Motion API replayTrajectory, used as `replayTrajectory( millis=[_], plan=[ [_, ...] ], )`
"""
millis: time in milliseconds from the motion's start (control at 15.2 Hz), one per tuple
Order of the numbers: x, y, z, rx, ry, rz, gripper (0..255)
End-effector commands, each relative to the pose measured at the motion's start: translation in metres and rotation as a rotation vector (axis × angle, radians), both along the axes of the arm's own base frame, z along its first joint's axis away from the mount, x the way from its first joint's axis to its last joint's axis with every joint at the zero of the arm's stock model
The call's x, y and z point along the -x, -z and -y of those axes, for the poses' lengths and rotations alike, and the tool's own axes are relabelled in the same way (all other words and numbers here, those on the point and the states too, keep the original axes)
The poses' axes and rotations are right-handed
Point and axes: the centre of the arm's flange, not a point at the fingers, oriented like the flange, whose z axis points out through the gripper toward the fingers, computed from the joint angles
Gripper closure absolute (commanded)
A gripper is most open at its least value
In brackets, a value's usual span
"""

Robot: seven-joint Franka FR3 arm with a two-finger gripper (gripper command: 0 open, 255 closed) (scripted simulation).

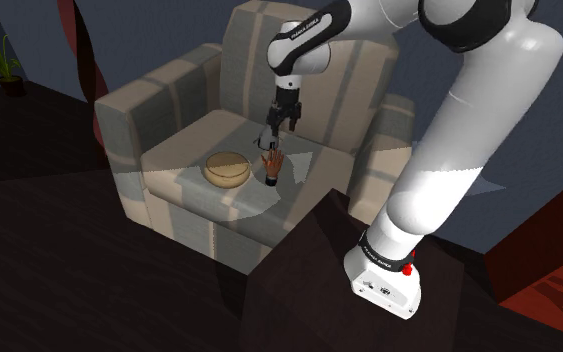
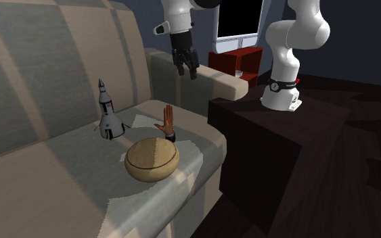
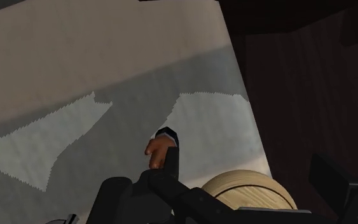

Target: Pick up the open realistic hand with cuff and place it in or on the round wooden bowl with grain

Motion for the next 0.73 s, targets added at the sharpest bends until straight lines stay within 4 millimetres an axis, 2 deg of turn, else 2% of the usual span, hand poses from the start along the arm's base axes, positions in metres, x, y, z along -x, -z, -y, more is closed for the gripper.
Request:
replayTrajectory(
  millis=[0, 660],
  plan=[
    [-0.017, 0.021, 0.014, -0.008, 0.0, -0.006, 0],
    [-0.09, 0.127, 0.064, -0.054, 0.002, -0.04, 0]
  ],
)
